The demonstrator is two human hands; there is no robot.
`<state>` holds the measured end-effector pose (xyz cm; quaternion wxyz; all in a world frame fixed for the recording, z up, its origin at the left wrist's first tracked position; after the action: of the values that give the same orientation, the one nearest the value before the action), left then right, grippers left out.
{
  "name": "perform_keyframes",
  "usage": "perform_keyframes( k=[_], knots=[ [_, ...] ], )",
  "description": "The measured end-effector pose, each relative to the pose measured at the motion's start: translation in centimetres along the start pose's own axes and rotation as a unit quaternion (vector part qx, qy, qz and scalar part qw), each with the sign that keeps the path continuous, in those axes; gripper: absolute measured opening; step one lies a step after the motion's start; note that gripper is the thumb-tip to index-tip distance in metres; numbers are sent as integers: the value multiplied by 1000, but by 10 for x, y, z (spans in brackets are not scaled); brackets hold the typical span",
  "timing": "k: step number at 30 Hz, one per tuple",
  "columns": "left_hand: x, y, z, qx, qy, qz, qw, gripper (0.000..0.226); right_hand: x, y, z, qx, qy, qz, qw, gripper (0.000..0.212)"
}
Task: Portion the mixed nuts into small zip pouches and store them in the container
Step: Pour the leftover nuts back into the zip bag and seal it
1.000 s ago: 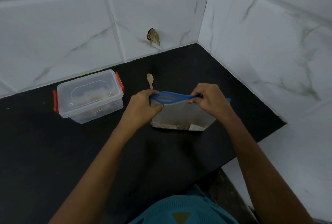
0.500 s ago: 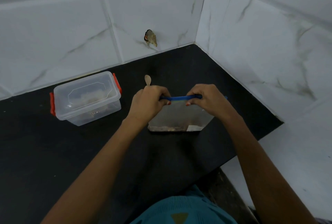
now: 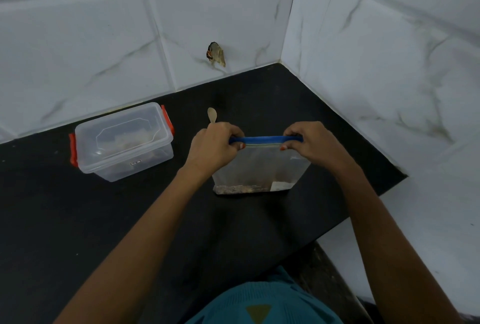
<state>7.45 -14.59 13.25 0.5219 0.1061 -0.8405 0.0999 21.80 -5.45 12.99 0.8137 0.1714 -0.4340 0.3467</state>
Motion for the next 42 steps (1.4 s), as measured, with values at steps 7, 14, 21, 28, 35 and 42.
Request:
perform_keyframes(
  k=[7, 14, 21, 28, 35, 42],
  knots=[
    [0, 2, 8, -8, -26, 10, 1000, 27, 8, -5, -9, 7, 25, -4, 1000, 36],
    [1, 4, 15, -31, -59, 11, 998, 27, 22, -11, -36, -34, 34, -26, 998, 21],
    [4, 5, 20, -42, -97, -3, 994, 27, 20, -12, -38, -49, 63, -57, 995, 21],
    [2, 7, 27, -46, -137, 21, 989, 19, 25, -18, -53, -87, 130, -73, 985, 22],
    [-1, 8, 28, -16, -162, 24, 986, 20, 22, -21, -57, -107, 156, -83, 978, 21],
    [-10, 8, 33, 73, -260, 122, 955, 17, 23, -27, -42, -32, 117, -82, 989, 51]
  ],
)
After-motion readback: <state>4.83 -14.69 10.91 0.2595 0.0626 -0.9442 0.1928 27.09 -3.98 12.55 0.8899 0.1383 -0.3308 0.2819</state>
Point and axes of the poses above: each hand's wrist, its own y-axis towards the middle knuckle, its own x-axis out of the back of the hand, z = x × y, the point moved 6 cm from there along y, towards the middle knuckle, and after that the axes turned 4 degrees about y, right-handed, at the moved point
